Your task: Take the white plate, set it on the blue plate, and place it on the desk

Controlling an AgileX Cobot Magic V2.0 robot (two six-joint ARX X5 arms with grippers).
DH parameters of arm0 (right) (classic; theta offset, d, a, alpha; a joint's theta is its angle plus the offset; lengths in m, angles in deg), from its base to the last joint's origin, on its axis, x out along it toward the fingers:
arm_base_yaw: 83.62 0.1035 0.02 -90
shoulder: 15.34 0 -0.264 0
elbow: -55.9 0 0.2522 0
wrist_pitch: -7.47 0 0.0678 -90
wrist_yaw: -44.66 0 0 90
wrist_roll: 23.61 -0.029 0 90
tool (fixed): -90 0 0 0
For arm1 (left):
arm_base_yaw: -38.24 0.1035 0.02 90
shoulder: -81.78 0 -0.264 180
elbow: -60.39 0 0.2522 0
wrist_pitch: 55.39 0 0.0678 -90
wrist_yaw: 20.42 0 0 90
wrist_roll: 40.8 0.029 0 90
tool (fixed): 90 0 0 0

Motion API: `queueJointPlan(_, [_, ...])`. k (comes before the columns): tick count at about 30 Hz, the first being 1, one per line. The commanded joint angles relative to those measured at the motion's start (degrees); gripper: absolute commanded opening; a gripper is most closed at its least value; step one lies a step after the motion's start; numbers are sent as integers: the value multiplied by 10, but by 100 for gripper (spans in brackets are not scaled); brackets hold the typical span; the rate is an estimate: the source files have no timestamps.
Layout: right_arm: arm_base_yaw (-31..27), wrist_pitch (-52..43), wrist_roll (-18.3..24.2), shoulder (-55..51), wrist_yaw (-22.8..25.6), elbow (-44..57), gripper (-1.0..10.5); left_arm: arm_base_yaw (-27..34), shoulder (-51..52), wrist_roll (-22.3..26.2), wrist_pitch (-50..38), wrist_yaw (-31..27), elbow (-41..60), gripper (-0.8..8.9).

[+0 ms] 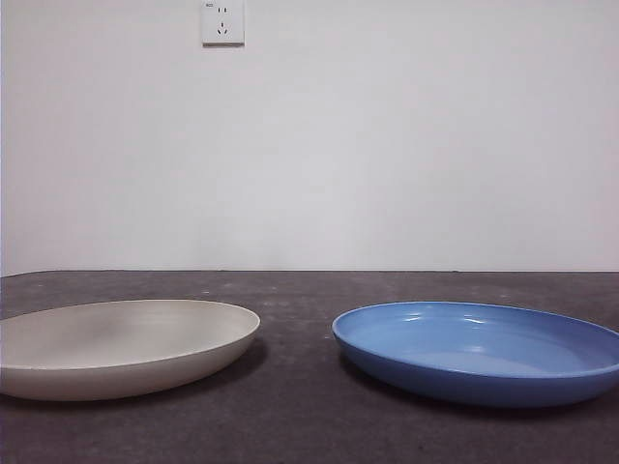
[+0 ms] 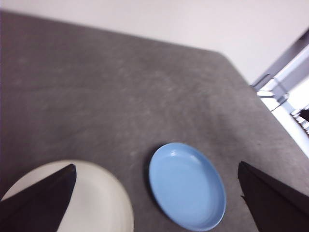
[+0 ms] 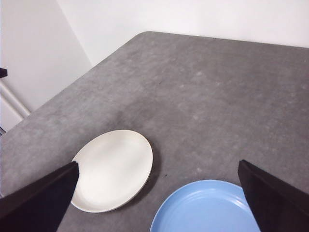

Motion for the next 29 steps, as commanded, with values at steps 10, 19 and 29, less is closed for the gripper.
queueJointPlan(10, [2, 46, 3, -25, -2, -14, 576, 78, -140, 53, 134, 56, -104, 657])
queueJointPlan(19, [-1, 82, 5, -77, 1, -18, 576, 125, -252, 67, 149, 63, -104, 657])
queueJointPlan(29, [-1, 97, 5, -111, 20, -18, 576, 141, -382, 120, 192, 59, -103, 656])
